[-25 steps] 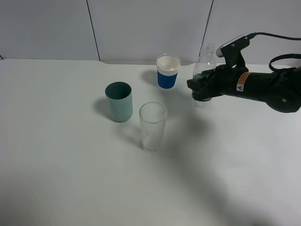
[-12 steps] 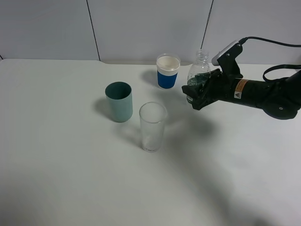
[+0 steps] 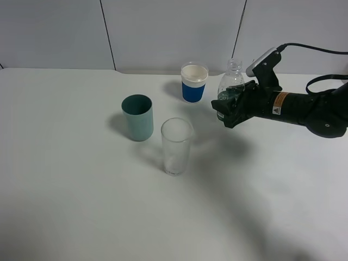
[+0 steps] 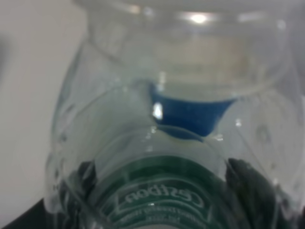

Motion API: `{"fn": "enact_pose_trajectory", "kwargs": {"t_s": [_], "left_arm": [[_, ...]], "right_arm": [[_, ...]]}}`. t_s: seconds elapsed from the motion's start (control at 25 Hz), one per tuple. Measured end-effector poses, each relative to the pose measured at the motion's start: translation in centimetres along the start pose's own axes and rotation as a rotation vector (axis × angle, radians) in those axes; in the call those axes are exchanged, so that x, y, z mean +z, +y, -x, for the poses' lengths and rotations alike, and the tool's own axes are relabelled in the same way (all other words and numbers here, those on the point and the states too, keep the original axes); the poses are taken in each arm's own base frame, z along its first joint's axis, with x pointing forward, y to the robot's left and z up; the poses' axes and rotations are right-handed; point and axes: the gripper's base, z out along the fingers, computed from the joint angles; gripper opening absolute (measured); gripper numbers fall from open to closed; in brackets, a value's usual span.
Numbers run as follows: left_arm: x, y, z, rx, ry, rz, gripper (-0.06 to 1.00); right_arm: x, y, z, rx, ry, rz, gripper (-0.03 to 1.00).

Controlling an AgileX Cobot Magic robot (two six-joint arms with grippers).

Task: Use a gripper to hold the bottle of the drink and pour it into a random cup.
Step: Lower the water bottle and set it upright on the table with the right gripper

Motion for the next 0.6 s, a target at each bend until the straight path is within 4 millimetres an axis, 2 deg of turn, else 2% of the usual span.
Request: {"fn": "enact_pose_trajectory", "kwargs": {"t_s": [0.6], "left_arm": [[0.00,0.00,0.00,0.000,0.000,0.000,0.99]], "right_arm": [[-0.03,-0.05,-0.74,-0.004,0.082,-0.006,0.56]]}}
